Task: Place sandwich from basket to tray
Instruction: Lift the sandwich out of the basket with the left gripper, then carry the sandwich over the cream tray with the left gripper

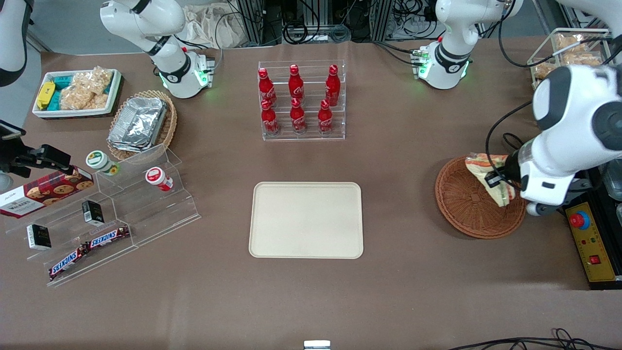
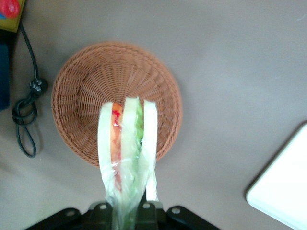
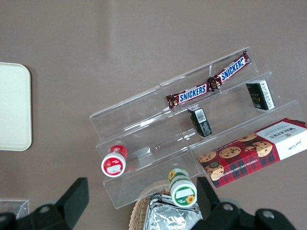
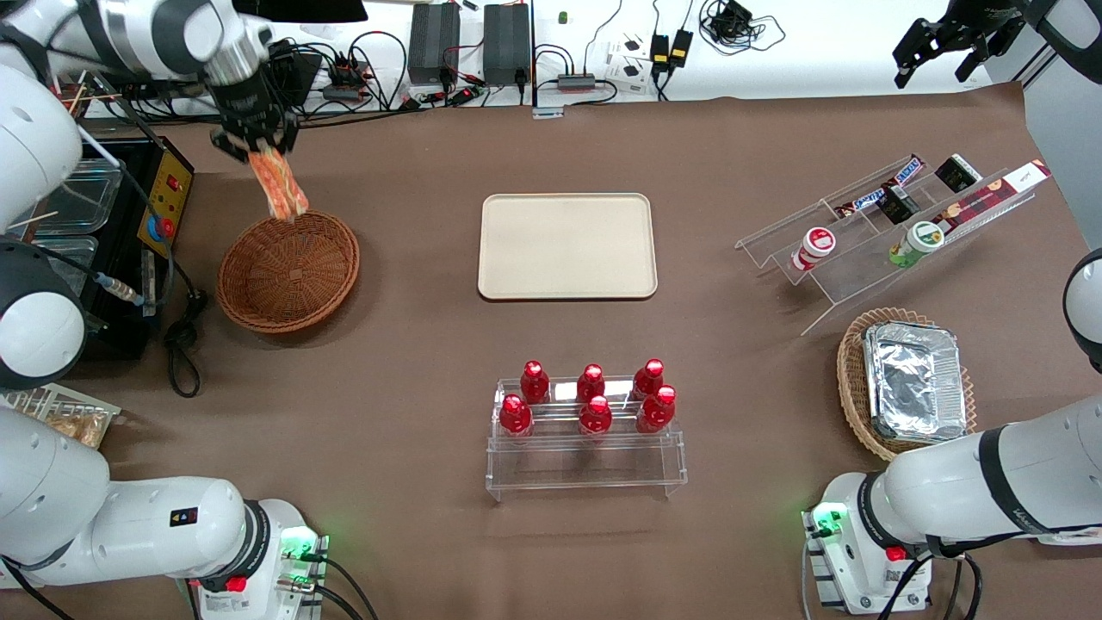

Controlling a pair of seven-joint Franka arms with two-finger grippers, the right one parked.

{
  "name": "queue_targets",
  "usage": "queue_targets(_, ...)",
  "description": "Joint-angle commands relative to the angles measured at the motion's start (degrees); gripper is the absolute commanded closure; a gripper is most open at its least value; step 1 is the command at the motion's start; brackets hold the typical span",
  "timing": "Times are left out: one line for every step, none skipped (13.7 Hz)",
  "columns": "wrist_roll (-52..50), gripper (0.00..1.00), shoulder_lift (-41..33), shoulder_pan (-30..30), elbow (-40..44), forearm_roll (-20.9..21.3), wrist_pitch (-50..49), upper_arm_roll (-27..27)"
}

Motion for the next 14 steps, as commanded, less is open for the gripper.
queue_targets(3.5,1.00,5.2,-0.1,7.2,-0.6,-2.3,-4.6)
queue_targets(3.7,1.00,6.2,-0.2,7.3,-0.5,-1.3,-7.5)
queue_targets(3.8,1.00,7.9,-0.6,7.3,0.0,0.3,-10.2)
queue_targets(3.9,1.00,9.7,-1.9,7.3,0.2,3.1,-12.0)
queue_targets(3.8,1.00,11.8,-4.0,7.3,0.3,6.0,-12.2)
queue_targets(3.8,1.00,13.9,-7.4,7.3,1.2,9.4,-12.1)
queue_targets(3.7,1.00,16.0,-9.6,7.3,2.3,11.9,-12.0)
queue_targets(3.7,1.00,18.3,-11.3,7.4,3.3,14.2,-12.0)
queue_targets(3.7,1.00,20.5,-13.2,7.6,4.4,16.6,-12.0)
queue_targets(3.7,1.00,22.6,-14.5,7.6,5.6,19.3,-12.0)
queue_targets(3.6,1.00,24.4,-15.8,7.6,7.1,22.5,-11.9)
queue_targets(3.1,1.00,26.8,-16.6,7.5,8.7,25.9,-11.9)
queue_targets(3.1,1.00,28.9,-17.2,7.3,10.3,29.1,-11.9)
queue_targets(3.0,1.00,30.9,-17.9,7.1,11.6,31.7,-11.8)
